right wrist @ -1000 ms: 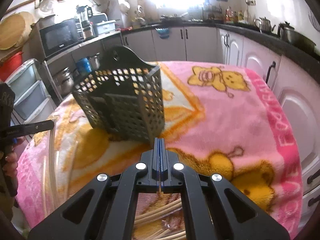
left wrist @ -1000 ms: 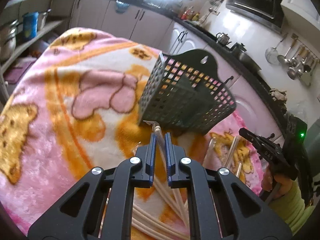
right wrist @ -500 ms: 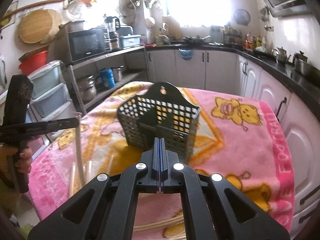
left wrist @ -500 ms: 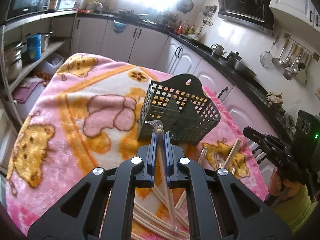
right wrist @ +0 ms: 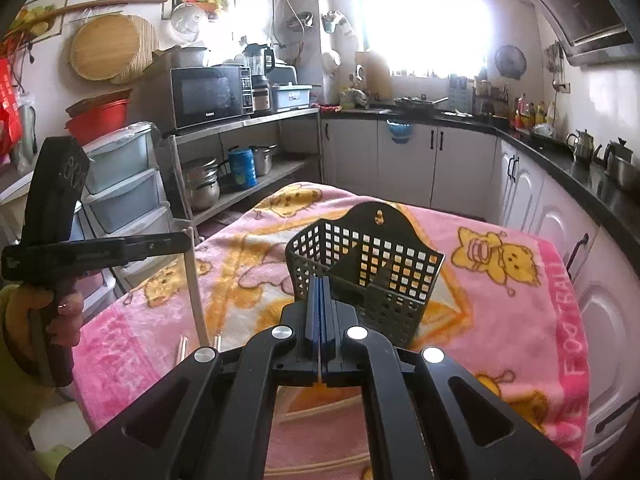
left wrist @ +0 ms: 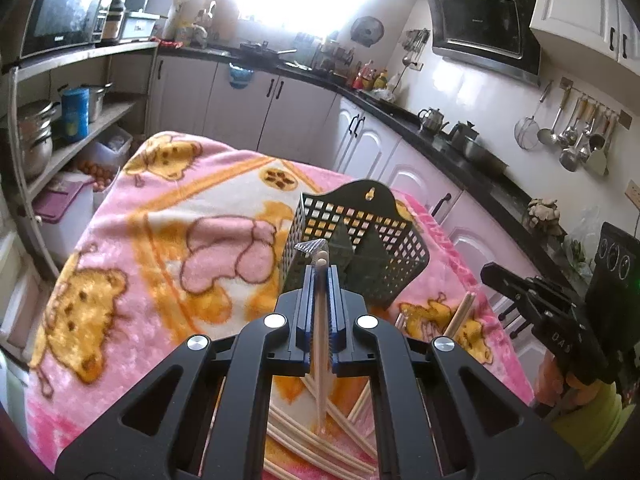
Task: Organize utensils
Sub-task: 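Carry the chopstick over the grey caddy and lower it into a slot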
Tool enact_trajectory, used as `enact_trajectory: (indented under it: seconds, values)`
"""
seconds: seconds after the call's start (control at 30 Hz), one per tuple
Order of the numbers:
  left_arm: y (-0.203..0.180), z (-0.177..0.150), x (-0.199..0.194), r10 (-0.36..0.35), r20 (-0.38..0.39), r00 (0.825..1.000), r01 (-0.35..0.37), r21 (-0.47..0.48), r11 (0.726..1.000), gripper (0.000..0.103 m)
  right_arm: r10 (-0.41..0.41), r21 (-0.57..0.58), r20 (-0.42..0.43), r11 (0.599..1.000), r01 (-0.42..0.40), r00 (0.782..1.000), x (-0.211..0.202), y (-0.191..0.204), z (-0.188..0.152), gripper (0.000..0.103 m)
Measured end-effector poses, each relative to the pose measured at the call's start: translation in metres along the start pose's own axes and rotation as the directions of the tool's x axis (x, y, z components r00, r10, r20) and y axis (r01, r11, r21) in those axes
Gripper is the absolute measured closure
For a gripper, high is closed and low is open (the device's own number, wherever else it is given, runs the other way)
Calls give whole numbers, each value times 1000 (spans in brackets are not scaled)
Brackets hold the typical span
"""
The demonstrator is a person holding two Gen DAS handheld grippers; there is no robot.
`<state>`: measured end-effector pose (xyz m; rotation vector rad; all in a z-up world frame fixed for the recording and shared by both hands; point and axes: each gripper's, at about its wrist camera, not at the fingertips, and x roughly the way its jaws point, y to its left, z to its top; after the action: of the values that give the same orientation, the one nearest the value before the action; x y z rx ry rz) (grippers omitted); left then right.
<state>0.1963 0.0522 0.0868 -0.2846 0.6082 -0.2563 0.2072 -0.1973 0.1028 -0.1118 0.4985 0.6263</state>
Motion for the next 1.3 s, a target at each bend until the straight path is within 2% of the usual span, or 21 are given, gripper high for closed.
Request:
enact_trajectory:
  seconds: [0.23, 0.6, 0.9, 1.3]
  values:
    - [-6, 12, -4, -5, 24, 1000, 4, 21, 1000, 102, 0, -15, 13, 1000, 0, 1000, -1, 2, 5, 102]
    - [-21, 27, 6, -32, 24, 999, 30, 56, 998, 102, -42, 47, -51, 998, 44, 998, 16, -26, -12, 102]
    - [-38, 65, 6, -60, 72, 996, 54, 83, 995, 102, -54, 72, -38, 996, 57, 998, 19, -40, 0, 102]
    - [-47, 115, 6, -55, 172, 984, 40, 93, 995, 102, -84, 121, -25, 989, 86, 996, 37, -69, 28, 102]
